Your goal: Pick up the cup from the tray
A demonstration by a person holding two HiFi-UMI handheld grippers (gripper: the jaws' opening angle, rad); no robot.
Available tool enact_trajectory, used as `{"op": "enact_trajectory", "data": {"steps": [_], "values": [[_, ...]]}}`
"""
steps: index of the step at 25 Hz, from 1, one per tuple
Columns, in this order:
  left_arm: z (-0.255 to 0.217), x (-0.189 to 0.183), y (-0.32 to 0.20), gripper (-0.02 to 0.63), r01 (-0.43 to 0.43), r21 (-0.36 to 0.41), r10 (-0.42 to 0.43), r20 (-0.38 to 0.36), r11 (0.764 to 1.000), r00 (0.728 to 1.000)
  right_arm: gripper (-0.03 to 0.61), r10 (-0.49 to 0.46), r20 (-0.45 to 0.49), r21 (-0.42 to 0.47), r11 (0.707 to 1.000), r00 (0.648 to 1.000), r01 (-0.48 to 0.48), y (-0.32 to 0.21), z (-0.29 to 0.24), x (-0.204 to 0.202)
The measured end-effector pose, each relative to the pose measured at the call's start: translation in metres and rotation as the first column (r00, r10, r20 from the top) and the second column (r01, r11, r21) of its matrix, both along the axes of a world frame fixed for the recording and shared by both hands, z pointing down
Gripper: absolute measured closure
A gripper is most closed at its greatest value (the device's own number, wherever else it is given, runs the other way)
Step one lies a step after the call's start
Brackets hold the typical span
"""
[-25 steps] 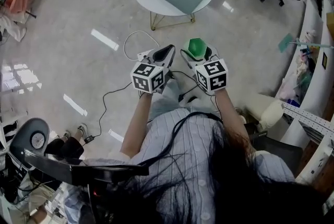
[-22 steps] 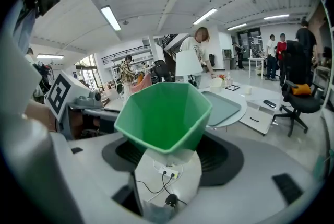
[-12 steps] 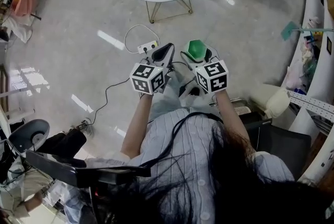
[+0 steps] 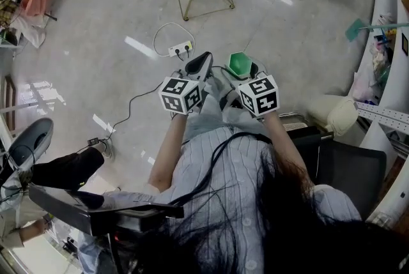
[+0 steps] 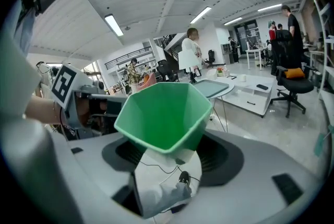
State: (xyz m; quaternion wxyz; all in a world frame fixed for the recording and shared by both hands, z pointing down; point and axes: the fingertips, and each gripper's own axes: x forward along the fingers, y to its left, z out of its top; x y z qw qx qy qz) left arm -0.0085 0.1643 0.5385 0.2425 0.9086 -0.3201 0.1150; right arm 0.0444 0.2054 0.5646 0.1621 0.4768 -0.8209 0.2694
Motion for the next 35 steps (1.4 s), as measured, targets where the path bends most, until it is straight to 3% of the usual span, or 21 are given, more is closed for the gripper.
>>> {"op": "enact_trajectory", "data": {"steps": [15, 35], "values": [[-0.01, 0.04, 0.019, 0.598, -0.043, 0.045, 0.043, -0.001, 0.998, 0.999, 0.267, -0.017, -0.015, 0.023, 1.0, 1.0, 0.018, 0.04, -0.006, 0.027], [-0.009, 0.03, 0.017, 0.598, -0.036, 0.052, 0.036, 0.003, 0.998, 0.999, 0.267, -0.047, -0.044, 0.03, 0.998, 0.998, 0.049, 0.037, -0.007, 0.018]]}}
